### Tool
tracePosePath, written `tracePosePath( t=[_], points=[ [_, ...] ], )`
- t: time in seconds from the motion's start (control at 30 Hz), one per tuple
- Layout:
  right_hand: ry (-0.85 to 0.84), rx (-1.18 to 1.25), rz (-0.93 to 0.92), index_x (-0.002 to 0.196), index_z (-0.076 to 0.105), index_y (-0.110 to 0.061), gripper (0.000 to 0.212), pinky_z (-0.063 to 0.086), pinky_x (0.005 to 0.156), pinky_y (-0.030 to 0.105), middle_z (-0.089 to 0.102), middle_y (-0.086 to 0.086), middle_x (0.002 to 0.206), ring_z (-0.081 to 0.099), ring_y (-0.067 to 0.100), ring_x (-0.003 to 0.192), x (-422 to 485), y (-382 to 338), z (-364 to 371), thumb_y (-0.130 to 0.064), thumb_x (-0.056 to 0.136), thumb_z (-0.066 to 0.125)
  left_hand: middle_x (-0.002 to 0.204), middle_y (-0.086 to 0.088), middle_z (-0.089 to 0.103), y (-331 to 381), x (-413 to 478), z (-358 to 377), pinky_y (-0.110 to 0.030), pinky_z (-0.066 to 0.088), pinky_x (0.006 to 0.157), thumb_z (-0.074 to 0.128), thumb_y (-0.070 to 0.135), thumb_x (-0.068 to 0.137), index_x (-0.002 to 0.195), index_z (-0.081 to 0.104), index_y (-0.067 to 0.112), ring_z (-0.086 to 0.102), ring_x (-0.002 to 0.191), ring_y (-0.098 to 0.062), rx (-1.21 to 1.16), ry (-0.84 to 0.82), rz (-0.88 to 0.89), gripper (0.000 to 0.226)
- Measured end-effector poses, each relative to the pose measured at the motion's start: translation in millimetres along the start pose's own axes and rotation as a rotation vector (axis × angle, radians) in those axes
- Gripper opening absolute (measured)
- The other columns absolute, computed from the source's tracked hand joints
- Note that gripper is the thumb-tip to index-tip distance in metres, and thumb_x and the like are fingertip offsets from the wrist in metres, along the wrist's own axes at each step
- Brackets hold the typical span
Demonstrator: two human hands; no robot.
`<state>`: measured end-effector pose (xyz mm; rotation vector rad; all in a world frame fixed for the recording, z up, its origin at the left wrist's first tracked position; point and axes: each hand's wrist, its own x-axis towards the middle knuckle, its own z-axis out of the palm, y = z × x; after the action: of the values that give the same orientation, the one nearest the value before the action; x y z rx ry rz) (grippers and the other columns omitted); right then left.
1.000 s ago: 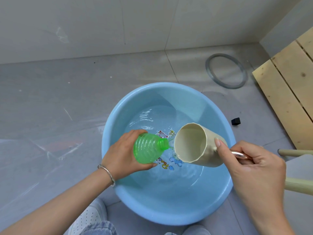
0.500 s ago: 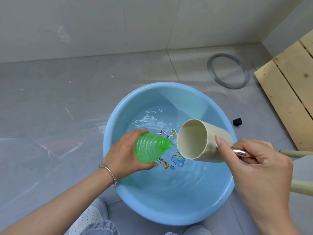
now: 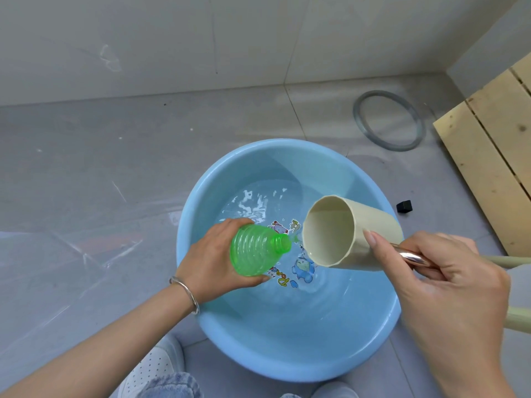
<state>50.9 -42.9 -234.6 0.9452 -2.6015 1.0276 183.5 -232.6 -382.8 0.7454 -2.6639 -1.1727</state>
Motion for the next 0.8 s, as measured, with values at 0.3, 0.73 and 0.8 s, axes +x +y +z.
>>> tracePosePath(
  t=[0.3,0.73,0.8],
  points=[
    [0.041,-0.119,-0.201,0.049,0.051,-0.005,0.048,0.032,0.07,0.022,0.031,-0.014,0.052,0.031,0.02,0.061,2,-9,-3,-0.035,0.085,0.061,0.119,0.022,0.052,0,0,0,-0.025,0.045,0.091,0.066,0.077,0.05,0.123,0.043,0.038,0.05,0.112,-0.005,-0.001,0.011,0.007,0.086],
    [0.074,-0.243,-0.414,0.052,0.051,-0.012,0.041,0.026,0.071,0.026,0.031,-0.008,0.057,0.024,0.016,0.061,-1,-13,2,-0.026,0.088,0.066,0.114,0.026,0.05,-2,-1,0,-0.022,0.045,0.087,0.07,0.074,0.05,0.122,0.044,0.039,0.051,0.107,-0.003,-0.025,0.03,0.014,0.084],
    [0.082,-0.257,-0.432,0.053,0.052,-0.012,0.041,0.026,0.07,0.026,0.039,-0.003,0.05,0.022,0.016,0.061,-2,-12,2,-0.025,0.089,0.066,0.116,0.024,0.051,-1,-1,0,-0.021,0.044,0.088,0.069,0.075,0.05,0.122,0.044,0.039,0.051,0.108,-0.003,-0.027,0.025,0.014,0.085]
  ],
)
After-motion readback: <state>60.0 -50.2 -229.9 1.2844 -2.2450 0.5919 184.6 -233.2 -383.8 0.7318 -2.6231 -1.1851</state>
